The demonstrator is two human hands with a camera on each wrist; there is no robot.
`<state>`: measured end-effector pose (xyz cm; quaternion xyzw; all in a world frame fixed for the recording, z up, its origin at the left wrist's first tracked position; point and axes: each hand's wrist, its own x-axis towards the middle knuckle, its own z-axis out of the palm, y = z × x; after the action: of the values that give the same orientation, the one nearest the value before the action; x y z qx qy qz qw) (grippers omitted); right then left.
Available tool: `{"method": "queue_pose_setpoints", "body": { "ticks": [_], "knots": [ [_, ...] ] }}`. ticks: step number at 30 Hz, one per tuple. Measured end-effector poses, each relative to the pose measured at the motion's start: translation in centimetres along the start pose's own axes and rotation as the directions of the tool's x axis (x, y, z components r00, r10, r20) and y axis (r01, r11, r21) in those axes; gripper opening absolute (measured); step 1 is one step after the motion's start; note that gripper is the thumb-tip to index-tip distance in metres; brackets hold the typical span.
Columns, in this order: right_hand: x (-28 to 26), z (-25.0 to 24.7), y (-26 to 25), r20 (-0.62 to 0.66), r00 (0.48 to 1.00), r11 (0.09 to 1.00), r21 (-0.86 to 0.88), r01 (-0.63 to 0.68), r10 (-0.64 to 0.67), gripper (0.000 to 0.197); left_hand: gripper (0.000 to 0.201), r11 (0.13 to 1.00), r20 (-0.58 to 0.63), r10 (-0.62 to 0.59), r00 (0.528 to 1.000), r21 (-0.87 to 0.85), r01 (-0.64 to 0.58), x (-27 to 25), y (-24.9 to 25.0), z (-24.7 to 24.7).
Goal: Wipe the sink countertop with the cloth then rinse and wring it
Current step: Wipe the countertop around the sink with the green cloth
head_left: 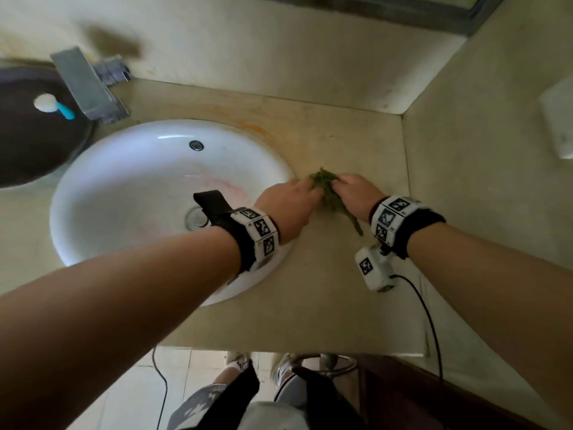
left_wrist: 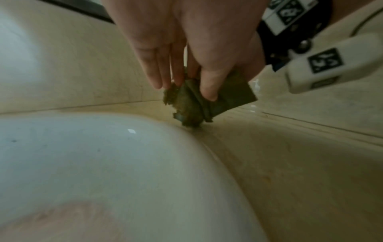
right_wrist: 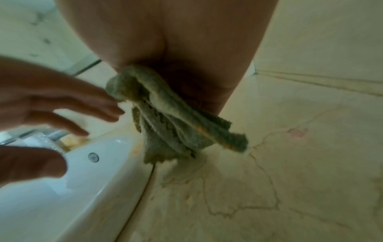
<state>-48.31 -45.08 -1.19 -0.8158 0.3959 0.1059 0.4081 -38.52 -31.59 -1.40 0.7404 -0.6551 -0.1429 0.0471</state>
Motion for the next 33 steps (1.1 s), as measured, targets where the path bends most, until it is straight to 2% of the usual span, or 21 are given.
{"method": "queue_pose_setpoints", "body": {
  "ticks": [2, 4, 5, 9, 10, 11, 13, 15, 17, 18, 20, 21, 22, 24, 27, 31, 33],
  "knots": [
    [-1.4, -0.3, -1.0, 0.063, 0.997, 0.997, -0.052, 0.052, -0.049, 0.029, 0.074, 0.999, -0.03, -0.008, 1.0, -0.046, 0.007, 0.2, 0.4, -1.1],
    [-2.5, -0.3, -1.8, 0.102, 0.993, 0.99, -0.121, 0.075, -0.063, 0.031, 0.084, 0.997, -0.036, -0.007, 0.999, -0.071, 0.005, 0.6, 1.2, -1.9],
    [-2.9, -0.4, -2.0, 0.092, 0.994, 0.99, -0.118, 0.074, -0.063, 0.031, 0.078, 0.996, -0.042, -0.007, 0.999, -0.087, 0.003, 1.0, 1.6, -2.1],
    [-3.9, -1.0, -1.4, 0.107, 0.994, 0.997, -0.067, 0.031, -0.023, 0.04, 0.022, 0.983, 0.006, -0.08, 0.997, -0.163, 0.08, 2.0, 1.9, -3.6],
    [-4.1, -1.1, -0.9, 0.121, 0.992, 0.999, -0.028, 0.037, -0.034, 0.044, 0.014, 0.978, 0.023, -0.096, 0.995, -0.182, 0.098, 2.1, 1.9, -3.9],
    [-4.3, -1.2, -0.4, 0.105, 0.994, 0.996, 0.086, 0.031, -0.04, 0.048, 0.009, 0.972, 0.04, -0.107, 0.993, -0.205, 0.113, 2.2, 1.9, -4.1],
    [-4.6, -1.4, 0.7, 0.078, 0.997, 0.972, 0.234, 0.002, -0.021, 0.051, 0.008, 0.956, 0.09, -0.148, 0.985, -0.243, 0.166, 2.6, 1.9, -4.2],
    [-4.7, -1.6, 1.9, 0.078, 0.996, 0.988, 0.15, 0.03, -0.042, 0.042, 0.013, 0.939, 0.125, -0.212, 0.969, -0.248, 0.238, 3.1, 1.7, -4.0],
    [-4.7, -1.6, 2.9, 0.088, 0.996, 0.998, -0.047, 0.031, -0.027, 0.033, 0.018, 0.936, 0.157, -0.252, 0.955, -0.21, 0.281, 3.8, 1.6, -3.8],
    [-4.5, -1.5, 3.3, 0.088, 0.996, 0.99, -0.141, 0.03, -0.018, 0.032, 0.021, 0.938, 0.177, -0.258, 0.95, -0.189, 0.29, 4.1, 1.6, -3.6],
    [-4.0, -0.9, 3.7, 0.036, 0.999, 0.957, -0.291, 0.022, -0.012, 0.014, 0.022, 0.945, 0.211, -0.252, 0.944, -0.156, 0.287, 4.6, 1.6, -3.3],
    [-3.7, -0.8, 3.8, -0.004, 1.0, 0.946, -0.324, 0.008, -0.009, 0.015, 0.022, 0.948, 0.221, -0.248, 0.943, -0.146, 0.284, 4.8, 1.5, -3.2],
    [-3.3, -0.6, 4.1, -0.046, 0.999, 0.944, -0.331, -0.004, -0.012, 0.026, 0.021, 0.948, 0.228, -0.25, 0.941, -0.139, 0.285, 4.9, 1.4, -3.2],
    [-2.7, -0.7, 4.4, -0.083, 0.996, 0.959, -0.283, -0.033, 0.01, 0.036, 0.021, 0.942, 0.244, -0.265, 0.933, -0.14, 0.304, 5.0, 1.2, -3.3],
    [-2.2, -1.6, 4.4, -0.076, 0.997, 0.961, -0.275, -0.026, 0.005, 0.036, 0.02, 0.933, 0.268, -0.284, 0.921, -0.144, 0.329, 5.4, 0.8, -3.1],
    [-2.0, -2.4, 4.3, -0.063, 0.997, 0.927, -0.375, 0.015, -0.041, 0.024, 0.024, 0.948, 0.304, -0.27, 0.914, -0.081, 0.307, 6.1, 0.5, -2.7],
    [-2.1, -2.0, 4.4, -0.01, 0.997, 0.879, -0.473, 0.058, -0.071, 0.034, 0.029, 0.97, 0.331, -0.221, 0.918, -0.024, 0.242, 6.1, 0.2, -2.2]
  ]
}}
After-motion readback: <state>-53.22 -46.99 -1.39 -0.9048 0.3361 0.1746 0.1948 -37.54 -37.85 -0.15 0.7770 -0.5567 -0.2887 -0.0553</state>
